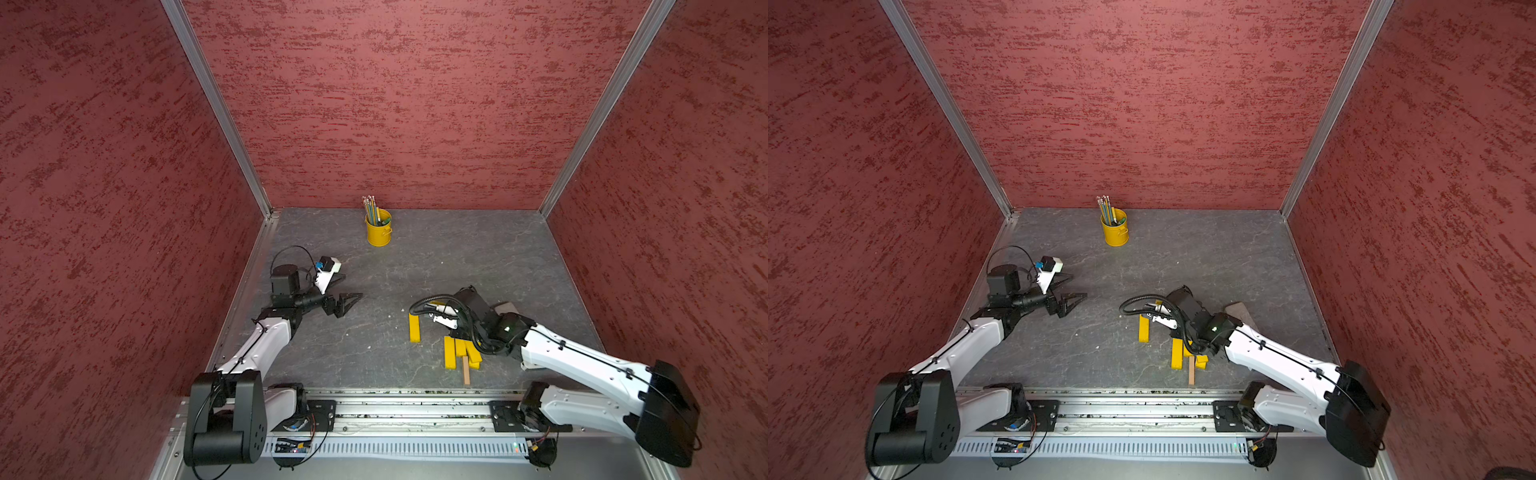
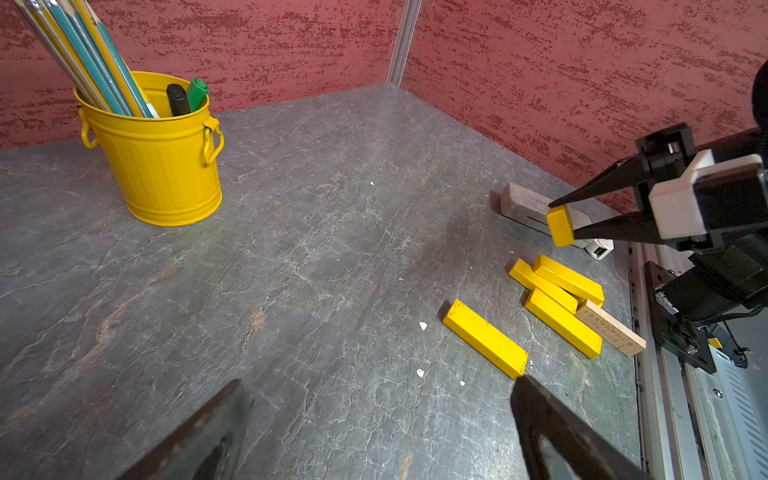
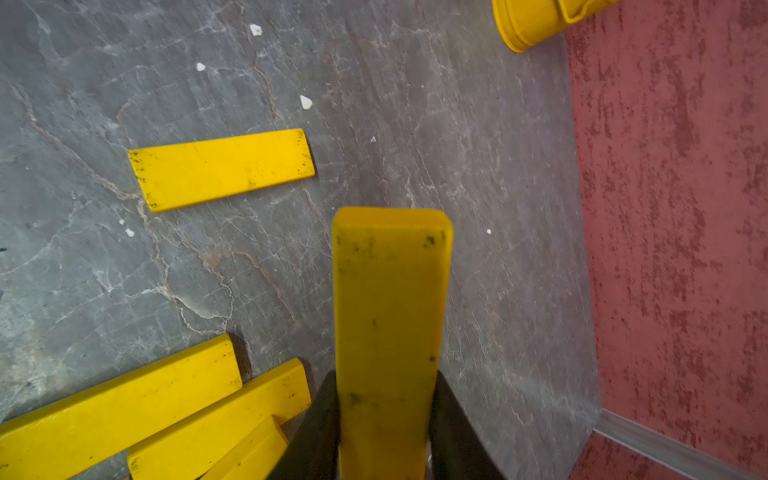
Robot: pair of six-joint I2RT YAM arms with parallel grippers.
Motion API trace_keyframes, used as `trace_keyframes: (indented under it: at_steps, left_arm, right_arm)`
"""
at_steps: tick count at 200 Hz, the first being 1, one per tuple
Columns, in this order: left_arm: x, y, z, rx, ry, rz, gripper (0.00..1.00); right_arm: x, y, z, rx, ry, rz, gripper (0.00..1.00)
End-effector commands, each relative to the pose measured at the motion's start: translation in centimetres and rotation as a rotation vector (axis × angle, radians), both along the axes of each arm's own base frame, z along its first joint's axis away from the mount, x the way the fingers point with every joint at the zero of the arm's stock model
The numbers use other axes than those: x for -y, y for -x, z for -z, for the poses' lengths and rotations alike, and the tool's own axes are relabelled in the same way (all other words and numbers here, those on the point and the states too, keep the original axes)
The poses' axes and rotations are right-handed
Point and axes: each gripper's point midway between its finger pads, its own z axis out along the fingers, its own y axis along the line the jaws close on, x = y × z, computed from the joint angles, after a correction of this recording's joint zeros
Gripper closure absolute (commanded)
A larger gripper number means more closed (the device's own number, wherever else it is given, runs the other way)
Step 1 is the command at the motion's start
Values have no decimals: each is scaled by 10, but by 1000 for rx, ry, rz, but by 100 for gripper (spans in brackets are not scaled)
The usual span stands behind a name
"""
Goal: Assemble the number 8 with building blocks
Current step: Place the building block at the center of the board.
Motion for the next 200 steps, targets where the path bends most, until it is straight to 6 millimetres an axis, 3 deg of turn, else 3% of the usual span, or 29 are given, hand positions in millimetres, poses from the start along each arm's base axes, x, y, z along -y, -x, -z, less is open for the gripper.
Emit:
trace_keyframes:
  at_steps: [1,69,120,200]
  left_arm:
    - [-1,0,-5,16,11,3,0]
    - [-1,1,-8,28,13,4,0]
    - [-1,2,-8,32,12,3,0]
    - [-2,-3,-8,31,16,-7,0]
  right_arm:
    - [-19,-7,-14,4,2,-132,71]
    - [-18,3,17,-252,102,-251,68]
    - [-10,1,39,-264,132,-256,66]
    - [-13,-35,50,-230,162,-204,55]
